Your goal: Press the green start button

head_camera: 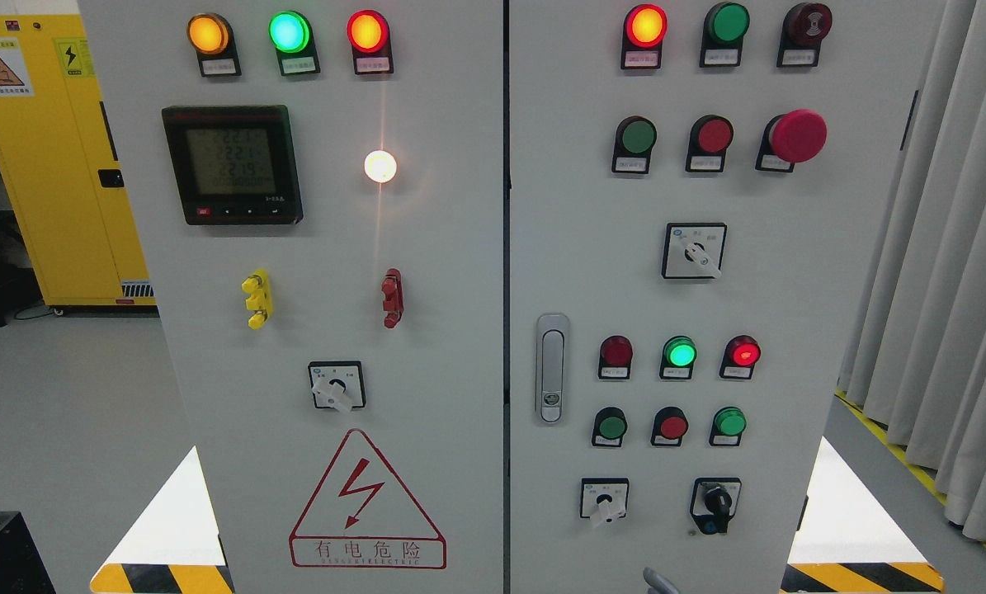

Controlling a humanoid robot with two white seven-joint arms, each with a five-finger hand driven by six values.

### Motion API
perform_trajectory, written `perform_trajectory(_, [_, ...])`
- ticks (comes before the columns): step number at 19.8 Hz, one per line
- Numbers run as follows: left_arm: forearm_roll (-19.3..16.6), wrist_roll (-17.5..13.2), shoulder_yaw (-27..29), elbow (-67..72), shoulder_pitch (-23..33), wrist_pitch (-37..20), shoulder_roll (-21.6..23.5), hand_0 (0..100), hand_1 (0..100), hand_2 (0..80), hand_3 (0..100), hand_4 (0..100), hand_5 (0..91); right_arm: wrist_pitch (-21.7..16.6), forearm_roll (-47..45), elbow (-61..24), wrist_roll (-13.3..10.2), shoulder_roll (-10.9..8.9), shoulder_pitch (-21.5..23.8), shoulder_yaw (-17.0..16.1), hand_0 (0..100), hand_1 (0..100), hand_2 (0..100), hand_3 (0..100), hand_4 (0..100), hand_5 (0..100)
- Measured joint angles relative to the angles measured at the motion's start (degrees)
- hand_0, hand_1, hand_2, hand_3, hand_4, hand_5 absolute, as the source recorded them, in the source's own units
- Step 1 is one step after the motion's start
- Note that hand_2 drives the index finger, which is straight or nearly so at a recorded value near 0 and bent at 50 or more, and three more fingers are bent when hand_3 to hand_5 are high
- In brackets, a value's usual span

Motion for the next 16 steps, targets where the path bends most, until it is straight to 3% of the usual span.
perform_trajectory(7, [0.00, 0.00, 0.00, 0.00, 0.00, 0.00, 0.00, 12, 56, 0.0, 0, 0, 0.0, 0.00, -0.24, 0.22, 0.01, 0.00, -0.23, 0.16, 66, 71, 0, 10, 15, 11])
perform_trajectory(9, [0.00, 0.00, 0.00, 0.00, 0.00, 0.00, 0.00, 12, 56, 0.0, 0, 0, 0.0, 0.00, 1.04, 0.27, 0.23, 0.00, -0.56, 0.07, 48, 76, 0, 17, 20, 13])
perform_trajectory(10, [0.00, 0.00, 0.00, 0.00, 0.00, 0.00, 0.00, 12, 56, 0.0, 0, 0, 0.0, 0.00, 2.60, 0.30, 0.32, 0.00, -0.85, -0.06, 43, 77, 0, 26, 25, 16])
perform_trajectory(13, [0.00, 0.00, 0.00, 0.00, 0.00, 0.00, 0.00, 12, 56, 0.0, 0, 0, 0.0, -0.02, 10.21, 0.33, -0.49, 0.00, -1.87, -1.18, 46, 80, 0, 52, 57, 46])
perform_trajectory(14, [0.00, 0.00, 0.00, 0.00, 0.00, 0.00, 0.00, 12, 56, 0.0, 0, 0, 0.0, -0.24, 13.83, 0.28, -1.10, 0.00, -2.37, -1.58, 50, 83, 0, 67, 77, 80])
perform_trajectory(16, [0.00, 0.00, 0.00, 0.00, 0.00, 0.00, 0.00, 12, 56, 0.0, 0, 0, 0.0, -0.44, 20.74, 0.22, -2.19, 0.00, -3.82, -2.39, 54, 85, 0, 83, 91, 94])
